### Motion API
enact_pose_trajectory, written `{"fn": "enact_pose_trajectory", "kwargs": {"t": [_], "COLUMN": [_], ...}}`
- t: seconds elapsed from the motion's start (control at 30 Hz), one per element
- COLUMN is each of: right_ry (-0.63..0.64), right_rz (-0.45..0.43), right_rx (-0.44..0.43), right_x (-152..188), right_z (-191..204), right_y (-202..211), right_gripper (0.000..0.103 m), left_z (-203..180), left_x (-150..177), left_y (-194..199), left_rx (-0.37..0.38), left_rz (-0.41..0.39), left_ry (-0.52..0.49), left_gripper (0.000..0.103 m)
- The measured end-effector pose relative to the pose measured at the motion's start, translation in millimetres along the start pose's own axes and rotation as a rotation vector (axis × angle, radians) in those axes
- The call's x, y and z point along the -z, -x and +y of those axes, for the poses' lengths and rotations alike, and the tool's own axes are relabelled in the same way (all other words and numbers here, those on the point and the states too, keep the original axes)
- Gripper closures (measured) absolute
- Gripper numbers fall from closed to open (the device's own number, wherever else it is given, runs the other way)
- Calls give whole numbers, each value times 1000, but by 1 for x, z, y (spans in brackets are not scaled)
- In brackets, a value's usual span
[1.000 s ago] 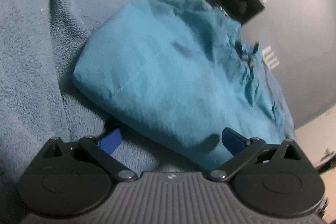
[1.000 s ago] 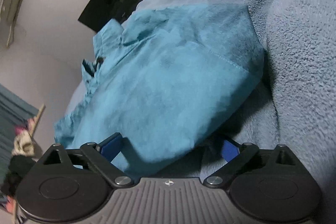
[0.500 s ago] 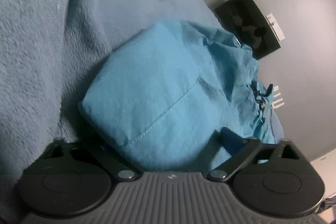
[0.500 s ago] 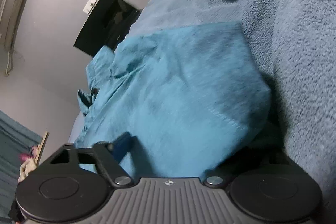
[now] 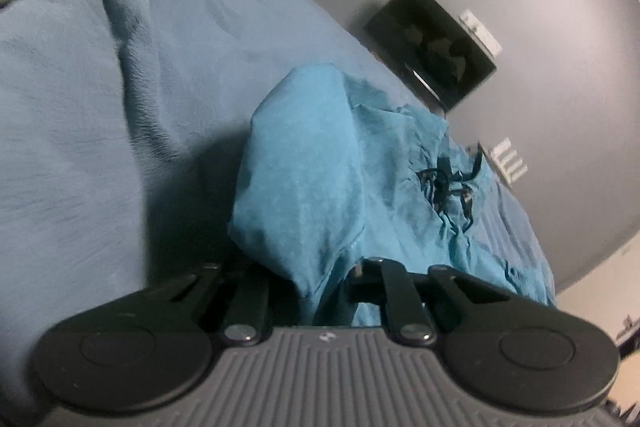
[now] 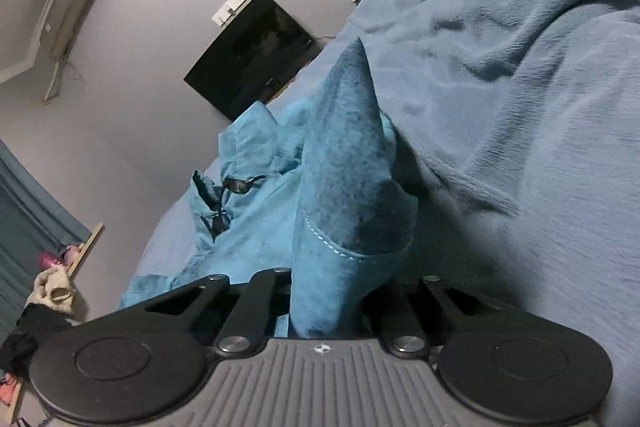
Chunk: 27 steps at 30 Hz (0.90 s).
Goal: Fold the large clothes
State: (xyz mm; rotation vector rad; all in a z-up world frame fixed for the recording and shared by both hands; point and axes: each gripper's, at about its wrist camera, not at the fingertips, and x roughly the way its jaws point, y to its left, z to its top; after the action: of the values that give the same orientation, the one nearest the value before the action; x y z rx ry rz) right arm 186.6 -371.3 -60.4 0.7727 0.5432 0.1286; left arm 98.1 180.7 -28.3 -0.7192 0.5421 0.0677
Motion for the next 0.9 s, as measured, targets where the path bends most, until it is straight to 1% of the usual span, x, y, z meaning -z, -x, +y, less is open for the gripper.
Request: {"fn": "enact_pose_trajectory", "kwargs": {"t": [0.13, 0.23, 0.3, 0.37, 0.43, 0.5, 0.53, 0.57, 0.63, 0.7, 0.73, 0.77, 0.8, 0.83, 0.87, 0.9], "right_ry": [-27, 0, 4, 14, 55, 102, 129, 157, 201, 239, 265, 295, 329, 361, 385, 397], "right_rz": [22, 47, 63, 72, 98, 122, 131, 132, 109, 45, -7, -71, -135, -187, -218, -231], "right_rx": [6, 19, 19, 15, 35, 63, 82, 90, 109, 131, 153, 183, 212, 233, 240, 237], "right_x": [-2, 1, 4, 7, 10, 17, 19, 20, 20, 16, 13, 7, 4, 0, -4, -9], "right_z": [-4, -3, -2, -5, -5, -2, -1, 2, 8, 15, 18, 21, 25, 29, 32, 35], "right_y": [40, 72, 91, 113, 124, 132, 135, 140, 151, 167, 178, 185, 196, 205, 211, 215], "right_gripper": [93, 93, 93, 93, 90, 83, 81, 76, 64, 37, 30, 18, 13, 13, 13, 13], "left_z": [-7, -8, -8, -8, -7, -2, -2, -2, -2, -4, -6, -8, -10, -12, -14, -18], "left_x": [10, 20, 25, 33, 38, 42, 42, 39, 33, 25, 22, 18, 15, 12, 10, 8], "left_y": [41, 79, 100, 117, 122, 124, 123, 123, 127, 134, 140, 145, 151, 154, 158, 162], "left_rx": [-13, -15, -8, -8, -21, -35, -37, -36, -42, -63, -71, -76, -81, -87, -97, -110], "left_rz": [61, 89, 105, 122, 145, 174, 186, 194, 208, 204, 196, 183, 171, 161, 149, 128], "left_ry": [-68, -112, -122, -147, -174, -198, -197, -185, -157, -139, -134, -127, -120, -117, -119, -122], "left_gripper": [94, 94, 94, 94, 93, 89, 88, 83, 78, 69, 67, 64, 63, 62, 61, 60]}}
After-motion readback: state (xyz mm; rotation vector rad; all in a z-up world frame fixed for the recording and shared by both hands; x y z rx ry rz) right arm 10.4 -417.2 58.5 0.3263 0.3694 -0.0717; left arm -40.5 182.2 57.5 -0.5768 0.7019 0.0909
